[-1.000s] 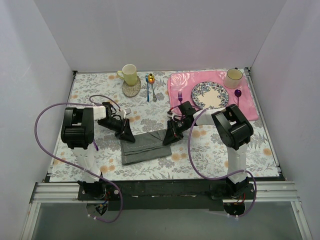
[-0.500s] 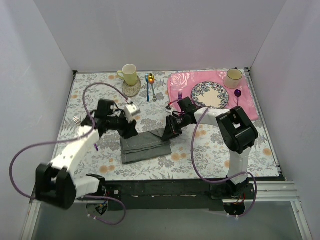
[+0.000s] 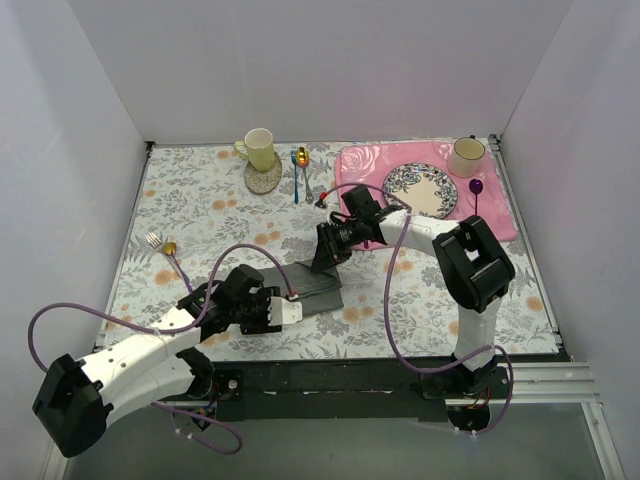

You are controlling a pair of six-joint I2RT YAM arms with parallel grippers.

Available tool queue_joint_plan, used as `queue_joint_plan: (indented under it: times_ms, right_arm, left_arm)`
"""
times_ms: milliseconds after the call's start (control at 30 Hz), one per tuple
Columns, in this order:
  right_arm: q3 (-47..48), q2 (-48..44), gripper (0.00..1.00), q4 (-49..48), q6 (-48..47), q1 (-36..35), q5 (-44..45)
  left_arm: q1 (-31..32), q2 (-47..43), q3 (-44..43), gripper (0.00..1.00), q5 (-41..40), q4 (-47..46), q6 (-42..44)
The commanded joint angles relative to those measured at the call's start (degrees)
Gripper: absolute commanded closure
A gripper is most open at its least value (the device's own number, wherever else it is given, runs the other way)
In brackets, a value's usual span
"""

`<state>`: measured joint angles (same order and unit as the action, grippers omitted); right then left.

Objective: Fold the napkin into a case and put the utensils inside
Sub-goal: Fold the 2/3-rectangle-folded napkin at the center of the board.

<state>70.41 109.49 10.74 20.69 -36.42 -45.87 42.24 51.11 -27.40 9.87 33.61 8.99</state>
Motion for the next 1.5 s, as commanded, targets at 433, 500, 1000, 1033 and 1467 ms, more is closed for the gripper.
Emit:
queue_joint_plan:
  times_ms: [433, 500, 1000, 1033, 1467]
  right_arm:
    - [1.3, 8.9, 0.76, 7.6, -4.1, -0.2, 8.9]
    - [1.2, 9.2, 0.76, 7.9, -4.2, -0.3, 8.9]
    - [1.8, 10.6, 0.78, 8.6, -3.8, -0.3, 9.0]
    - [1.9, 10.5, 0.78, 8.6, -3.9, -0.2, 9.0]
    - [2.2, 10.6, 0.79, 9.4, -5.7, -0.3, 9.3]
  left_arm:
    - [14.4, 2.2, 7.7, 0.58, -15.0, -10.5, -0.7]
    - [15.5, 2.5, 8.8, 0.59, -17.0, -12.3, -1.0]
    - [22.5, 12.4, 10.3, 0.64, -24.0, -25.3, -5.0]
    - [22.8, 13.0, 10.1, 0.65, -24.5, -25.8, -5.3]
    - [21.6, 5.6, 3.2, 0.92, -16.6, -10.7, -13.0]
